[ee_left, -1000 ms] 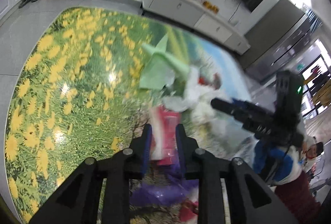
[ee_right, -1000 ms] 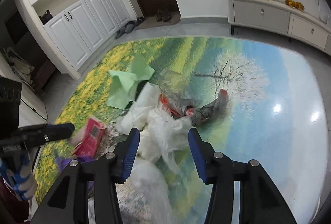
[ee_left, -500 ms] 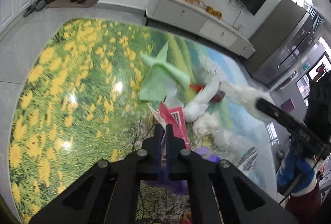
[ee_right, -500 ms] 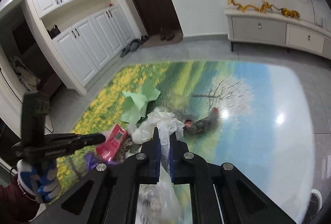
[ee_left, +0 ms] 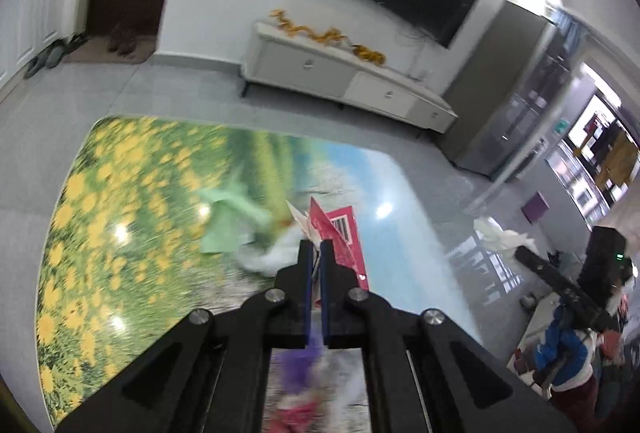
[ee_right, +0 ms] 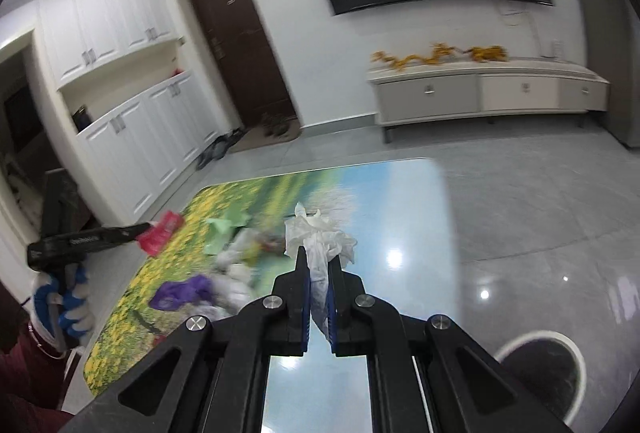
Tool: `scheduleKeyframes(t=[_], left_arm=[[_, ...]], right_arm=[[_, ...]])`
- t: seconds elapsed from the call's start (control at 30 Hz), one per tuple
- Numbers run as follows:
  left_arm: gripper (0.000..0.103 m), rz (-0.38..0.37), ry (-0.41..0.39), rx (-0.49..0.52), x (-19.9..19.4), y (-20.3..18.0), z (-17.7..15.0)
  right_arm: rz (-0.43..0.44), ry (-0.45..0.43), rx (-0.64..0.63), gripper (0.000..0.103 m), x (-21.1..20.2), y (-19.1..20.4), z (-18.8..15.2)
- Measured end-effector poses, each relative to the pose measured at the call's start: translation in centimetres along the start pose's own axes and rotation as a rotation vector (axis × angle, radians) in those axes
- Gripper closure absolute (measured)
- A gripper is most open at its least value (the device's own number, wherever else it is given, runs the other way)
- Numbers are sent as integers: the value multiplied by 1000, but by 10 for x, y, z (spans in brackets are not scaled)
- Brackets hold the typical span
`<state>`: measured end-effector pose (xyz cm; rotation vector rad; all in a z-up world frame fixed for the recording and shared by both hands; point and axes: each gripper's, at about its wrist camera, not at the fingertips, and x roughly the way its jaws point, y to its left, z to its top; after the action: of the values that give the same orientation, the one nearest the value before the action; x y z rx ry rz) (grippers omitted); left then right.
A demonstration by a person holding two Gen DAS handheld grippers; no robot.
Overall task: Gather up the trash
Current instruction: 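Lift the pink pack and white bag off the table with both tools, then carry both items over the white trash bin and open both tools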
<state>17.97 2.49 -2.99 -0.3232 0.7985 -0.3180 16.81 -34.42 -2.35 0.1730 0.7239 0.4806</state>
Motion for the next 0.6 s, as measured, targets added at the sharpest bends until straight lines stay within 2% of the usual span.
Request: scheduleKeyframes(t=[0.17, 0.27, 0.43, 0.6], left_arm=[[100, -117, 54, 101, 21, -72, 6], [100, -188, 117, 167, 50, -125, 4], [100, -273, 255, 296, 120, -224, -12], [100, -298, 385, 391, 193, -312, -45]], right_arm=[[-120, -26, 93, 96, -44, -59, -21], [-199, -28, 160, 96, -66, -100, -39], [-307, -5, 300, 96, -87, -169, -75], [-355, 63, 415, 96, -78, -228, -117]])
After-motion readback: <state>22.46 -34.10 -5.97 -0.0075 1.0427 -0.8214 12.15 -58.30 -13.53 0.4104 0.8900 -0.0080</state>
